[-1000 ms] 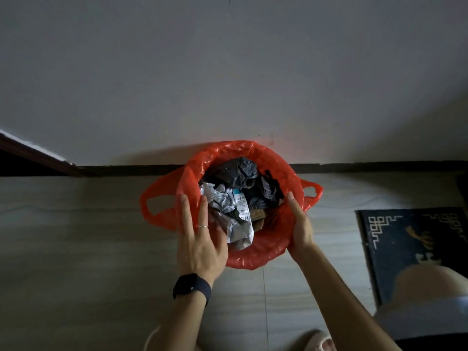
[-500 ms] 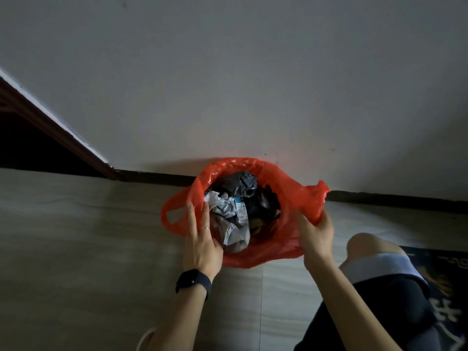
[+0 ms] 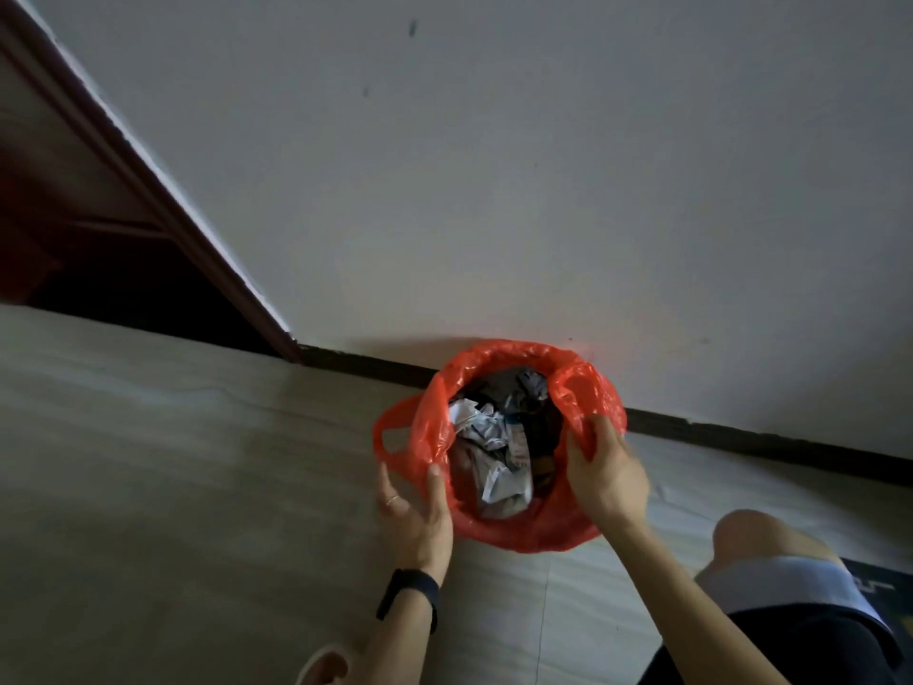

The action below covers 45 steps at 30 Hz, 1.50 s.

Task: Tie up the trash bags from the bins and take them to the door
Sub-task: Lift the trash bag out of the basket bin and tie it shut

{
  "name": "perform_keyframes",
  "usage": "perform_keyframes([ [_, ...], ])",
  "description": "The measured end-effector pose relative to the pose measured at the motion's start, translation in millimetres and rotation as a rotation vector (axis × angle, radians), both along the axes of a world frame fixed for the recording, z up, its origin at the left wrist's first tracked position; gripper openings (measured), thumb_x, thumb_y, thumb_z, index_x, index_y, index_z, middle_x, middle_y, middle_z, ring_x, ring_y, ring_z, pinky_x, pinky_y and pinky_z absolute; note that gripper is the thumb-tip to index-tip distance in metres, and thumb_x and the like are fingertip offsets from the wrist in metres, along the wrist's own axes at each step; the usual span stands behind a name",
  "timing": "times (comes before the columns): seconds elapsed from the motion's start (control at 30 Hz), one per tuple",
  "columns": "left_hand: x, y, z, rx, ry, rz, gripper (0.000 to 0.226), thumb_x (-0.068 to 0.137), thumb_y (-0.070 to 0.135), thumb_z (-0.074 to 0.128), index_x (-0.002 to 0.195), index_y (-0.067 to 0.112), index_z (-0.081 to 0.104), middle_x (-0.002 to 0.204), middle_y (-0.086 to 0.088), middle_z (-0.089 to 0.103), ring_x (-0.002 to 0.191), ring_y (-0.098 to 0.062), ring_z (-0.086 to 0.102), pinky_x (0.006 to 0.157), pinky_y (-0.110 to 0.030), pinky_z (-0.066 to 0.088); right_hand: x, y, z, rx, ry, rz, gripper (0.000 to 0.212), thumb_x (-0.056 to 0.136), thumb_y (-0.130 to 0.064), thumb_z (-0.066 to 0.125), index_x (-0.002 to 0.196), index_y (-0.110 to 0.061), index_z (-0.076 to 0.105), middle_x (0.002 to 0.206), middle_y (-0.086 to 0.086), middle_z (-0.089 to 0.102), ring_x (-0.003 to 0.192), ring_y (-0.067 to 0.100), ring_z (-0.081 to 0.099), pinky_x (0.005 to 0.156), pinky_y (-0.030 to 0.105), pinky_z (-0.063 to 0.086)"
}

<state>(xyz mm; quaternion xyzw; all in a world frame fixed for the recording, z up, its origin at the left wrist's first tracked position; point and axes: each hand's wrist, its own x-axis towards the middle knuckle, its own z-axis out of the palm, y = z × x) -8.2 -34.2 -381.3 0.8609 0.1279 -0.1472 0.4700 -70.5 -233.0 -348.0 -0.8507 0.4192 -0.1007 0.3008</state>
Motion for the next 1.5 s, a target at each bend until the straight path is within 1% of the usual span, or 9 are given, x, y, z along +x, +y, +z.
perform_keyframes([
  [0.13,8,-4,11,-0.623,0.687,0.217,0.083,0.073,0.077,0.059,0.135,0.021,0.056,0.124,-0.01,0.068,0.114,-0.033,0.062,0.095,-0.047,0.051,-2,7,-8,-0.112,-0.011,-0.007,0.022,0.095,-0.028,0.057,0.109,-0.011,0.056,0.1,0.015,0.069,0.082,0.043,0.065,0.06,0.035,0.035],
  [0.33,15,8,8,-0.792,0.679,0.193,0.061,0.075,0.051,0.077,0.124,0.017,0.063,0.114,-0.012,0.072,0.109,-0.032,0.067,0.096,-0.044,0.052,-5,15,-24,-0.277,-0.087,0.074,0.013,0.087,-0.021,0.063,0.094,-0.011,0.062,0.079,0.006,0.067,0.067,0.035,0.063,0.056,0.03,0.038],
  [0.53,22,16,15,-0.666,0.712,0.303,0.06,0.06,0.044,0.088,0.109,0.015,0.069,0.094,-0.003,0.066,0.072,-0.012,0.052,0.052,-0.02,0.042,-7,17,-29,-0.327,-0.095,0.114,0.014,0.081,-0.008,0.071,0.092,-0.009,0.062,0.077,0.007,0.068,0.067,0.031,0.064,0.065,0.032,0.039],
  [0.7,30,12,25,-0.51,0.558,0.267,0.021,0.078,0.027,0.081,0.091,0.017,0.068,0.079,0.003,0.062,0.062,-0.008,0.049,0.054,-0.02,0.04,-6,16,-33,-0.357,-0.128,0.127,0.013,0.081,-0.009,0.07,0.091,-0.008,0.062,0.075,0.009,0.068,0.066,0.033,0.064,0.063,0.033,0.041],
  [0.83,18,2,37,-0.231,0.183,0.168,0.022,0.084,0.013,0.072,0.095,0.027,0.059,0.09,0.002,0.07,0.079,-0.016,0.067,0.076,-0.034,0.052,-6,17,-36,-0.362,-0.135,0.133,0.015,0.082,-0.017,0.061,0.095,-0.009,0.063,0.078,0.008,0.069,0.071,0.032,0.065,0.065,0.033,0.04],
  [0.97,2,-14,56,-0.095,-0.036,0.105,0.024,0.088,0.004,0.061,0.099,0.026,0.059,0.091,0.0,0.069,0.083,-0.021,0.066,0.076,-0.031,0.05,-6,16,-38,-0.366,-0.148,0.122,0.016,0.081,-0.02,0.059,0.091,-0.008,0.063,0.075,0.009,0.068,0.069,0.033,0.064,0.063,0.036,0.042],
  [1.17,25,-24,60,-0.036,-0.047,-0.134,0.021,0.083,0.007,0.063,0.094,0.025,0.059,0.104,-0.002,0.061,0.088,-0.02,0.062,0.085,-0.038,0.053,-5,19,-33,-0.322,-0.111,0.131,0.016,0.08,-0.018,0.061,0.093,-0.01,0.064,0.079,0.009,0.07,0.073,0.034,0.066,0.066,0.036,0.043],
  [1.37,58,-22,80,-0.101,0.023,-0.185,0.028,0.083,0.017,0.068,0.103,0.021,0.048,0.085,0.003,0.066,0.076,-0.016,0.065,0.072,-0.035,0.051,-6,13,7,0.233,-0.222,0.031,0.013,0.097,-0.033,0.055,0.108,-0.027,0.059,0.103,0.007,0.065,0.077,0.023,0.065,0.067,0.038,0.052],
  [1.5,56,-33,99,-0.1,-0.234,-0.219,0.026,0.081,0.002,0.062,0.078,0.028,0.062,0.072,0.009,0.068,0.069,-0.011,0.065,0.071,-0.037,0.056,-3,10,53,0.394,-0.411,-0.056,0.013,0.098,-0.031,0.054,0.093,-0.02,0.058,0.08,0.007,0.067,0.075,0.025,0.064,0.071,0.045,0.052],
])
